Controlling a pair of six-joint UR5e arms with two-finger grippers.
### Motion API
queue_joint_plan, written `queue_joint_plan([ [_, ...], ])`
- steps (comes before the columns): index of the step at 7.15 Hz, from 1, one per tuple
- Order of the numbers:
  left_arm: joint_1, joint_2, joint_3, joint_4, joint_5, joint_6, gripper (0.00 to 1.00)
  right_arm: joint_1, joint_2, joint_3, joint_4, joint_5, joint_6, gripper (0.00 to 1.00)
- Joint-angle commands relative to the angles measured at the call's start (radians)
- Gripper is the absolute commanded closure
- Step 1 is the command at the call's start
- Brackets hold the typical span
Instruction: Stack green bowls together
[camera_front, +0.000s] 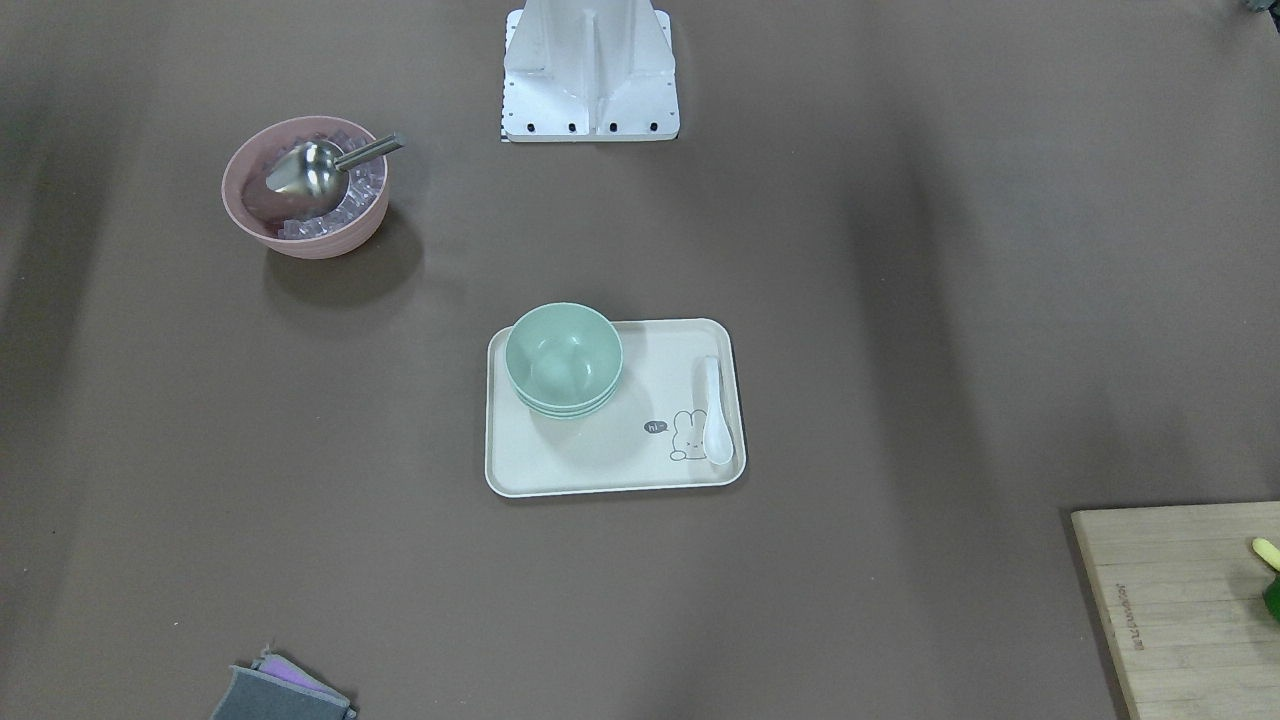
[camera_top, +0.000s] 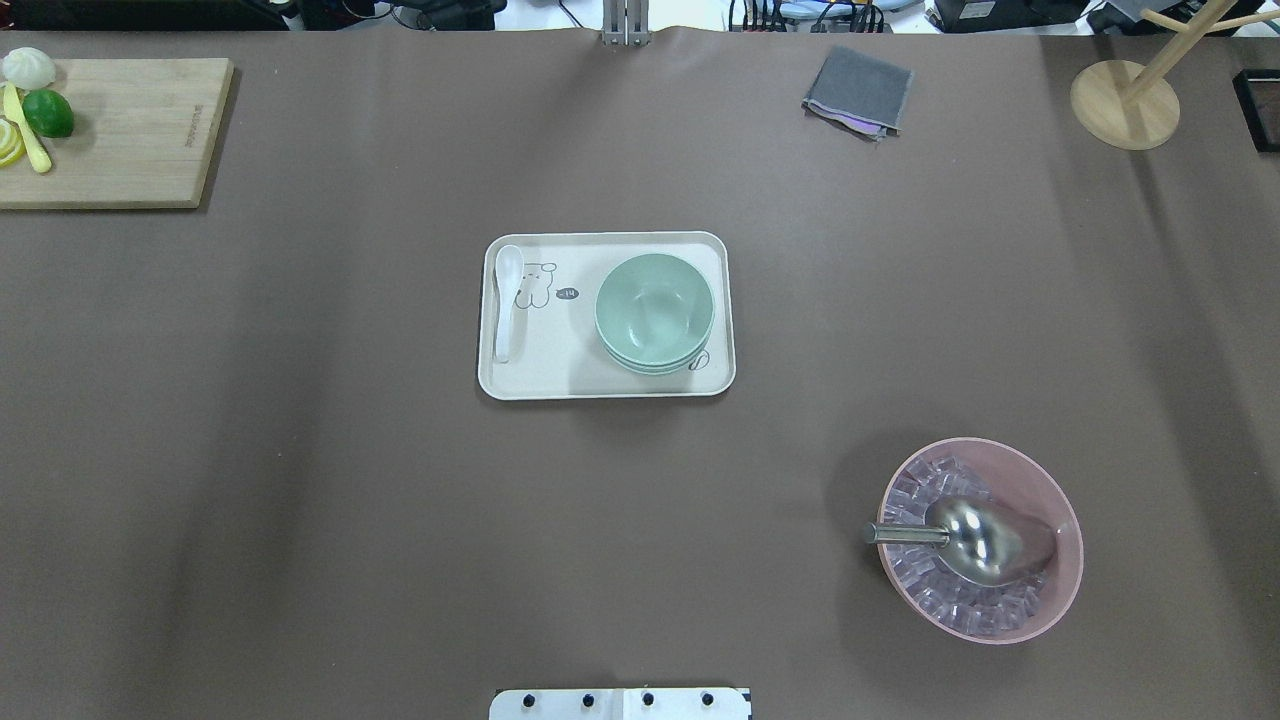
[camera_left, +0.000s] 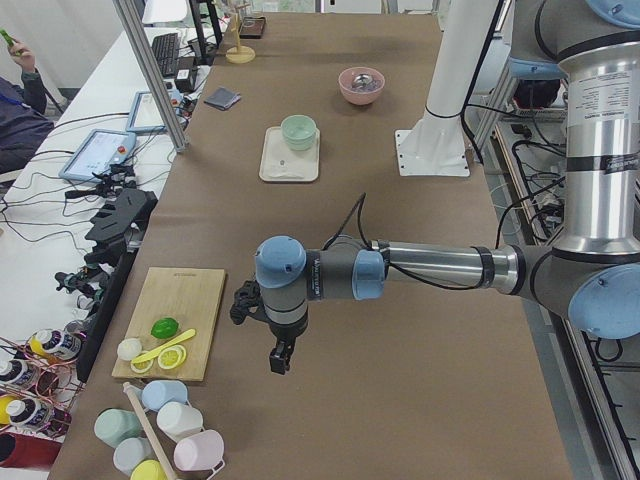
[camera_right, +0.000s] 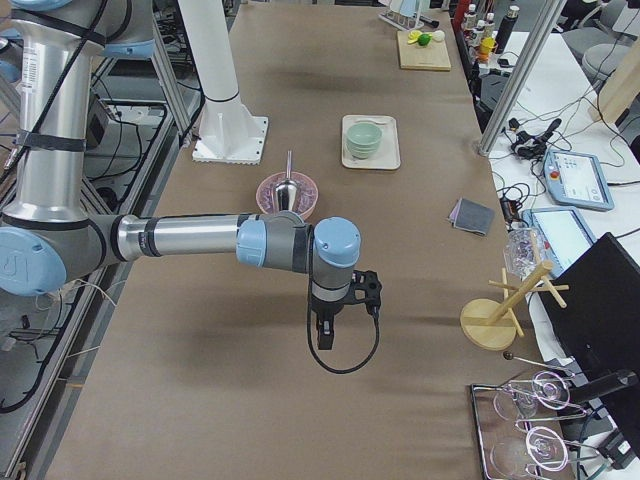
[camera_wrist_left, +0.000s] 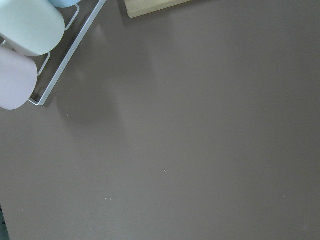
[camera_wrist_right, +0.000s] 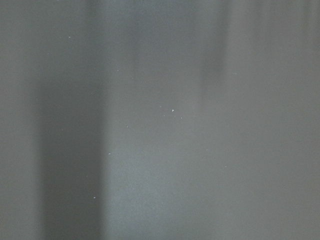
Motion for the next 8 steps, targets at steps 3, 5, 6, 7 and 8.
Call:
queue_joint_plan([
  [3,0.000,-0.005,0.000,0.000,-0.002,-0.008,0.02,-0.005,0.002,0.000,0.000,0.001,-0.001,0.00],
  [5,0.000,-0.008,-0.002,-0.002,-0.003,-0.006,0.02,-0.007,0.004,0.000,0.000,0.001,-0.002,0.00],
  [6,0.000,-0.011,0.000,-0.002,-0.003,-0.008,0.02,-0.008,0.005,0.000,0.000,-0.001,-0.002,0.00],
  [7,0.000,-0.014,0.003,0.000,-0.003,-0.009,0.02,-0.008,0.007,0.000,0.000,-0.001,-0.002,0.00],
  [8,0.000,-0.014,0.003,-0.002,-0.003,-0.003,0.02,-0.014,0.010,0.000,0.000,-0.001,-0.002,0.00],
])
